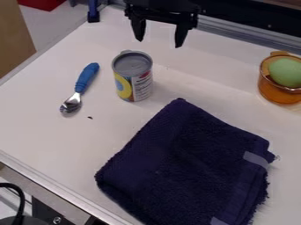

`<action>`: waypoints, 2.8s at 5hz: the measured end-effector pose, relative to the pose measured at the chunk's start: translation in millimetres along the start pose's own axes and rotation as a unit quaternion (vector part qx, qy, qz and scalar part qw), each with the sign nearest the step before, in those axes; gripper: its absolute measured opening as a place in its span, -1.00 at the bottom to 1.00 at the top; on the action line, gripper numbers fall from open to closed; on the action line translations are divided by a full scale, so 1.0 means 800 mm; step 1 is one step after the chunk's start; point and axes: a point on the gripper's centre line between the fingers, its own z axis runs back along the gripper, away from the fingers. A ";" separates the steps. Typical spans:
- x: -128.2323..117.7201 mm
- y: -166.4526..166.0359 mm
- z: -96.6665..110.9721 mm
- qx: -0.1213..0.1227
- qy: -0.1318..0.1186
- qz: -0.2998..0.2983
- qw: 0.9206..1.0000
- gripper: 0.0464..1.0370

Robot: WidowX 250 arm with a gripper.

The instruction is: Moved the can on the left side of the blue towel

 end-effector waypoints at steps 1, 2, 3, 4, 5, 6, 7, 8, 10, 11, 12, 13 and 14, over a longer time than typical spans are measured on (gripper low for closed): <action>0.014 0.012 -0.013 -0.005 -0.009 -0.025 1.000 0.92; 0.029 0.025 -0.033 -0.012 -0.013 -0.035 0.999 0.92; 0.035 0.038 -0.045 -0.020 0.008 -0.063 0.998 0.92; 0.035 0.052 -0.056 -0.037 0.017 -0.075 0.996 0.92; 0.034 0.054 -0.059 -0.043 0.018 -0.074 0.996 0.92; 0.023 0.048 -0.072 -0.065 0.013 -0.078 0.995 0.92; 0.013 0.038 -0.079 -0.088 0.011 -0.083 0.993 0.92; 0.005 0.037 -0.084 -0.087 0.016 -0.077 0.993 0.92; -0.022 0.037 -0.090 -0.057 0.061 -0.114 0.990 0.92; -0.043 0.041 -0.086 -0.051 0.071 -0.134 0.987 0.92; -0.062 0.044 -0.077 -0.052 0.080 -0.153 0.984 0.92; -0.078 0.047 -0.070 -0.054 0.099 -0.169 0.979 0.92; -0.095 0.056 -0.064 -0.053 0.104 -0.181 0.977 0.92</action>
